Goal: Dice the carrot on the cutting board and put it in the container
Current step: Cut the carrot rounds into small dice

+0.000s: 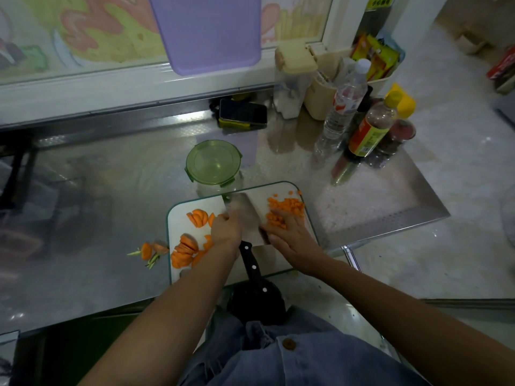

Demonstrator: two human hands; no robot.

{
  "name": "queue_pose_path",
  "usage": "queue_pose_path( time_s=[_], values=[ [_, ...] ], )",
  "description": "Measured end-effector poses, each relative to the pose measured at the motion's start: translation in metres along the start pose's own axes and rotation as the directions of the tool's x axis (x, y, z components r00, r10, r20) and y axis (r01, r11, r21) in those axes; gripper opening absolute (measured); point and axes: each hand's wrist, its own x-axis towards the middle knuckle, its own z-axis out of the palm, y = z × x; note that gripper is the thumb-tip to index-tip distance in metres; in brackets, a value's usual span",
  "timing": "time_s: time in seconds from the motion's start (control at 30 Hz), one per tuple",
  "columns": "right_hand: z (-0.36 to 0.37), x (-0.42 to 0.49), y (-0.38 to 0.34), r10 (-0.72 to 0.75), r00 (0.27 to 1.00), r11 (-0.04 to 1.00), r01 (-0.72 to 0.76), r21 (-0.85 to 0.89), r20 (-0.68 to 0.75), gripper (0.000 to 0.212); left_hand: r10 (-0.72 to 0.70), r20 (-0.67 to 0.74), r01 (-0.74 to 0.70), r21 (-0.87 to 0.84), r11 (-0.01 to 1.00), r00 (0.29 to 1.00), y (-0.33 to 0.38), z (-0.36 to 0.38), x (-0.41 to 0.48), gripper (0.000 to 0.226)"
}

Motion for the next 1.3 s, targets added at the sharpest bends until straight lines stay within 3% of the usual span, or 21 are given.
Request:
queue_pose_path(
  time_s=[0.1,0.17,0.27,0.37,0.43,0.53,0.63,0.73,0.87,0.97,1.07,1.2,1.3],
  values=[
    [0.000,0.003,0.000,0.144,0.985,0.990,-0.144,0.004,-0.096,0.066,0.000,-0.014,0.001,0.058,0.998,1.000,-0.001,-0.001,-0.001,0.033],
    [-0.005,0.002,-0.006,0.118,0.984,0.992,-0.110,0.062,-0.135,0.060,0.030,-0.025,-0.026,0.134,0.991,0.999,0.000,-0.004,-0.002,0.038],
    [-0.009,0.002,-0.020,0.061,0.998,0.991,-0.059,0.121,-0.014,0.048,0.091,-0.036,-0.082,0.206,0.975,0.995,0.002,-0.007,-0.003,0.038],
    [-0.001,0.004,-0.029,0.122,0.982,0.988,-0.134,0.076,0.147,0.061,0.117,-0.009,-0.111,0.240,0.964,0.993,0.003,-0.006,-0.006,0.034],
    [0.005,0.003,-0.033,0.119,0.981,0.986,-0.135,0.098,0.156,0.071,0.123,0.003,-0.120,0.250,0.961,0.992,0.004,-0.004,-0.009,0.033],
    [0.008,0.003,-0.034,0.146,0.978,0.981,-0.162,0.104,0.146,0.057,0.115,0.065,-0.127,0.219,0.967,0.991,0.004,-0.002,-0.015,0.029],
    [0.004,0.003,-0.028,0.253,0.966,0.951,-0.259,0.167,0.053,0.040,0.053,0.211,-0.063,0.040,0.997,0.976,0.002,0.000,-0.017,0.041],
    [-0.001,-0.001,-0.016,0.321,0.947,0.909,-0.312,0.276,0.016,0.031,0.086,0.244,-0.118,0.122,0.986,0.966,-0.002,-0.005,-0.013,0.042],
    [-0.003,-0.013,-0.001,0.314,0.945,0.899,-0.328,0.289,0.093,0.033,0.233,0.245,-0.314,0.380,0.870,0.941,-0.015,-0.015,-0.006,0.033],
    [0.002,-0.015,0.006,0.424,0.903,0.867,-0.425,0.259,0.064,0.028,0.297,0.240,-0.381,0.551,0.742,0.924,-0.024,-0.026,-0.006,0.031],
    [0.005,-0.010,0.005,0.510,0.859,0.785,-0.482,0.389,0.034,0.025,0.447,0.211,-0.468,0.639,0.610,0.870,-0.032,-0.043,-0.005,0.030],
    [0.010,0.005,-0.012,0.528,0.839,0.653,-0.500,0.569,0.131,0.021,0.526,0.103,-0.419,0.739,0.527,0.844,-0.034,-0.068,0.011,0.022],
    [0.019,0.016,-0.024,0.530,0.834,0.613,-0.500,0.611,0.151,0.025,0.555,0.084,-0.377,0.816,0.439,0.828,-0.032,-0.085,0.026,0.026]
  ],
)
